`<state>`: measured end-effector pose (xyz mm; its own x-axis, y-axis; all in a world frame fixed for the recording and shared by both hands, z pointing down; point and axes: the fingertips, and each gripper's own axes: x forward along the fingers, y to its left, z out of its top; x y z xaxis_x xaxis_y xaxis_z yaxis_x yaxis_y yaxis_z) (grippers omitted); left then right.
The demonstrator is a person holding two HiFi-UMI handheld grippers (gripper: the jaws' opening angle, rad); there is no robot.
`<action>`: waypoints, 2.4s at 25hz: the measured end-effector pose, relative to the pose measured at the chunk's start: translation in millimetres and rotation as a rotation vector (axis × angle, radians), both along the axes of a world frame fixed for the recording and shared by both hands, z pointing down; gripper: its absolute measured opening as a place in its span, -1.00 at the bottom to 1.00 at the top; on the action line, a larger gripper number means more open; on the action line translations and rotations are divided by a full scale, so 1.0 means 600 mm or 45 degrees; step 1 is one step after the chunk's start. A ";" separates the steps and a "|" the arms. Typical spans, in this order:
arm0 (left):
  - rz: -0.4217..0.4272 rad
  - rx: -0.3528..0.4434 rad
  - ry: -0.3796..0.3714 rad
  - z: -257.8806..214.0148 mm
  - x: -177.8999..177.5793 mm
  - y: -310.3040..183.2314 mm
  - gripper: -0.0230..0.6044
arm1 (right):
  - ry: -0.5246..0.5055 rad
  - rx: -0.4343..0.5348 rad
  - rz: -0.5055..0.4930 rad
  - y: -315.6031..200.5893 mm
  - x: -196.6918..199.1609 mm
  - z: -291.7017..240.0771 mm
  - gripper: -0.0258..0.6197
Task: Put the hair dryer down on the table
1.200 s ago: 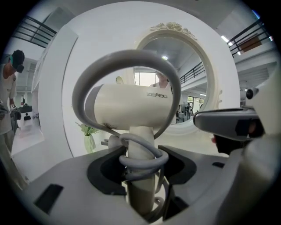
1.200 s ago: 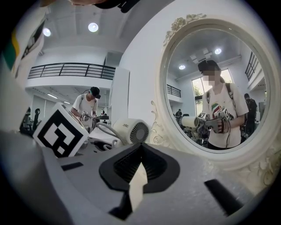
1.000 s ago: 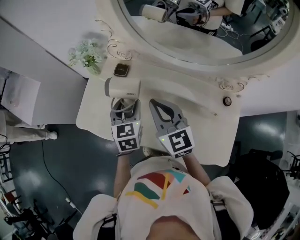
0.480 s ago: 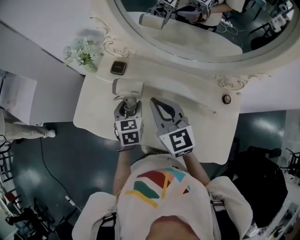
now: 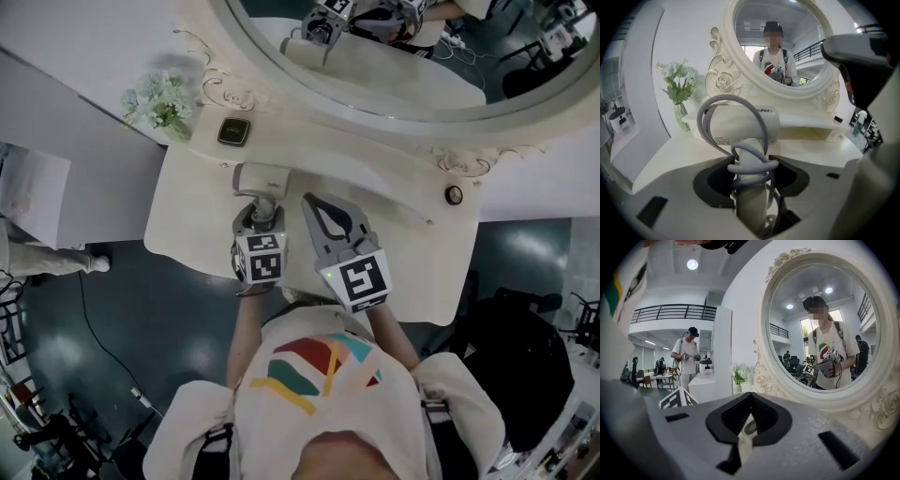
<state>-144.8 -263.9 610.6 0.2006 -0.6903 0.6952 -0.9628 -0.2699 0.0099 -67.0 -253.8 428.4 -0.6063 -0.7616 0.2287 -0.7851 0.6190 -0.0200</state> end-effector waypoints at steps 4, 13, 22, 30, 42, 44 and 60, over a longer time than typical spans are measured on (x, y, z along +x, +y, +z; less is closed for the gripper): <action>-0.004 -0.038 0.005 0.017 0.000 0.002 -0.22 | 0.002 0.000 0.001 -0.002 0.000 0.007 -0.92; 0.018 -0.105 -0.013 0.046 0.002 0.007 -0.22 | 0.006 -0.015 -0.002 -0.008 0.000 0.016 -0.92; 0.076 -0.172 -0.061 0.057 0.011 0.004 -0.22 | 0.005 -0.027 0.001 -0.008 0.002 0.021 -0.92; 0.137 -0.204 -0.137 0.068 0.023 0.004 -0.22 | 0.007 -0.029 -0.001 -0.006 0.003 0.024 -0.92; 0.206 -0.257 -0.238 0.085 0.034 0.009 -0.22 | 0.011 -0.026 -0.006 -0.001 0.006 0.022 -0.92; 0.211 -0.261 -0.244 0.086 0.035 0.009 -0.22 | 0.006 -0.026 -0.005 0.001 0.008 0.022 -0.92; 0.294 -0.207 -0.311 0.093 0.048 0.007 -0.20 | -0.006 -0.013 -0.001 0.016 0.018 0.013 -0.92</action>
<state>-116.1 -259.6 666.3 0.1529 -0.5228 0.8386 -0.8559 -0.4943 -0.1521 -56.3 -244.3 436.4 -0.6078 -0.7590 0.2336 -0.7847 0.6191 -0.0305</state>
